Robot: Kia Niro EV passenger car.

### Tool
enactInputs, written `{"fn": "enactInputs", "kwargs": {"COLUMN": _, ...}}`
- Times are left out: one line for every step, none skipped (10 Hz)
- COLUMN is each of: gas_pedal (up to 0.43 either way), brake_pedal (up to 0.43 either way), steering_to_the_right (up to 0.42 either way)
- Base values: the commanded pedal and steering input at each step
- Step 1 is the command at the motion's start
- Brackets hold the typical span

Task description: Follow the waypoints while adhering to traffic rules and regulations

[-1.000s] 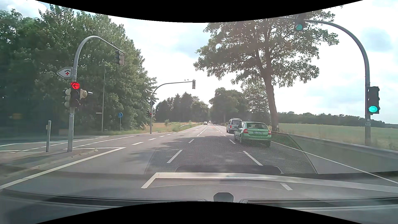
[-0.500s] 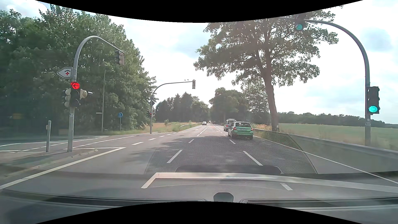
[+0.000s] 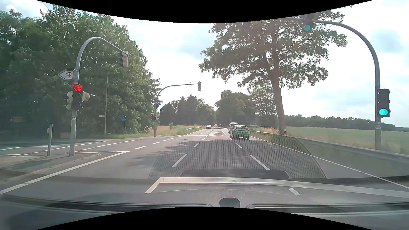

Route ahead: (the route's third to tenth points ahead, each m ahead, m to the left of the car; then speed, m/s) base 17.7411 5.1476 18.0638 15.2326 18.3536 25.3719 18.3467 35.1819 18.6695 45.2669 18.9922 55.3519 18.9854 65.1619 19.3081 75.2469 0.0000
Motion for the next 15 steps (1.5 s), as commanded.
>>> {"fn": "enactInputs", "kwargs": {"gas_pedal": 0.000, "brake_pedal": 0.470, "steering_to_the_right": -0.001}}
{"fn": "enactInputs", "kwargs": {"gas_pedal": 0.000, "brake_pedal": 0.470, "steering_to_the_right": -0.001}}
{"fn": "enactInputs", "kwargs": {"gas_pedal": 0.000, "brake_pedal": 0.470, "steering_to_the_right": -0.001}}
{"fn": "enactInputs", "kwargs": {"gas_pedal": 0.000, "brake_pedal": 0.470, "steering_to_the_right": -0.001}}
{"fn": "enactInputs", "kwargs": {"gas_pedal": 0.000, "brake_pedal": 0.463, "steering_to_the_right": -0.001}}
{"fn": "enactInputs", "kwargs": {"gas_pedal": 0.000, "brake_pedal": 0.470, "steering_to_the_right": -0.002}}
{"fn": "enactInputs", "kwargs": {"gas_pedal": 0.000, "brake_pedal": 0.470, "steering_to_the_right": -0.002}}
{"fn": "enactInputs", "kwargs": {"gas_pedal": 0.000, "brake_pedal": 0.463, "steering_to_the_right": -0.001}}
{"fn": "enactInputs", "kwargs": {"gas_pedal": 0.000, "brake_pedal": 0.470, "steering_to_the_right": -0.001}}
{"fn": "enactInputs", "kwargs": {"gas_pedal": 0.000, "brake_pedal": 0.470, "steering_to_the_right": -0.001}}
{"fn": "enactInputs", "kwargs": {"gas_pedal": 0.000, "brake_pedal": 0.463, "steering_to_the_right": -0.001}}
{"fn": "enactInputs", "kwargs": {"gas_pedal": 0.000, "brake_pedal": 0.463, "steering_to_the_right": -0.002}}
{"fn": "enactInputs", "kwargs": {"gas_pedal": 0.000, "brake_pedal": 0.463, "steering_to_the_right": -0.001}}
{"fn": "enactInputs", "kwargs": {"gas_pedal": 0.000, "brake_pedal": 0.470, "steering_to_the_right": -0.001}}
{"fn": "enactInputs", "kwargs": {"gas_pedal": 0.000, "brake_pedal": 0.463, "steering_to_the_right": -0.001}}
